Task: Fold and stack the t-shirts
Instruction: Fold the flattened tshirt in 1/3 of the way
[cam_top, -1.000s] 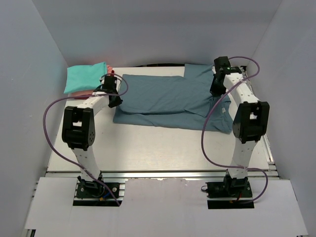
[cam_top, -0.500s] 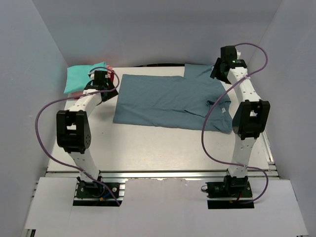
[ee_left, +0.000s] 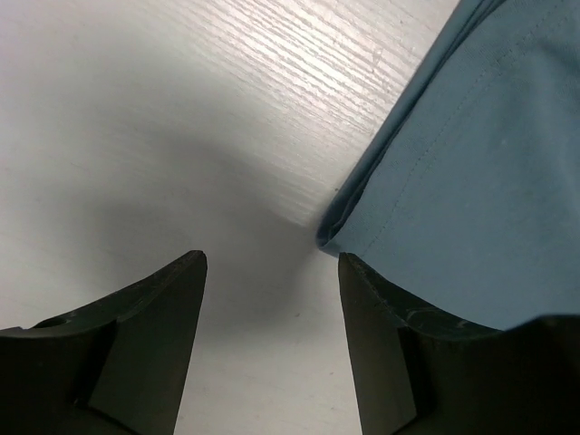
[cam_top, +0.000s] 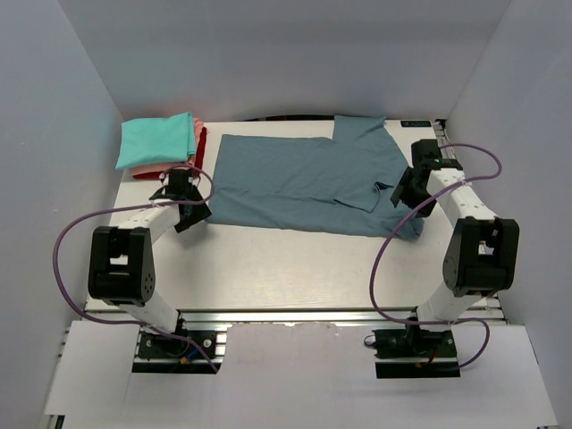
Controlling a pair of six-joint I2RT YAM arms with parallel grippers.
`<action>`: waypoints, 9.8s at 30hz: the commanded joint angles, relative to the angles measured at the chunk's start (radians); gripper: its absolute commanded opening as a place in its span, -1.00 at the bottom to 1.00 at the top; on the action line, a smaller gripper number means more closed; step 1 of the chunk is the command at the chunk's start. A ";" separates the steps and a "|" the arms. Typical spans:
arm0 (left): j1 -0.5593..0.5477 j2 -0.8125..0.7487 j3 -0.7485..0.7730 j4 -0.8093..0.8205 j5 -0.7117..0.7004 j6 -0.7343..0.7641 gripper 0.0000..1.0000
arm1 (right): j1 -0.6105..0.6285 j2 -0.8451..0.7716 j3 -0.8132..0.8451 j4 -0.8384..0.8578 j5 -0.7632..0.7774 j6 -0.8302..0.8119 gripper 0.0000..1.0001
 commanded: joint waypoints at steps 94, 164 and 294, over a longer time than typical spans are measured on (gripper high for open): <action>-0.129 -0.750 -0.266 -0.457 -0.232 -0.299 0.59 | -0.077 -0.446 -0.329 -0.117 -0.001 0.040 0.29; -0.869 0.299 0.262 0.545 0.210 -0.521 -0.21 | 0.188 -0.138 -0.310 0.284 -0.160 0.084 -1.00; -0.914 0.474 0.555 0.096 -0.006 -0.454 -0.25 | 0.033 0.058 -0.202 0.284 -0.094 -0.043 -0.29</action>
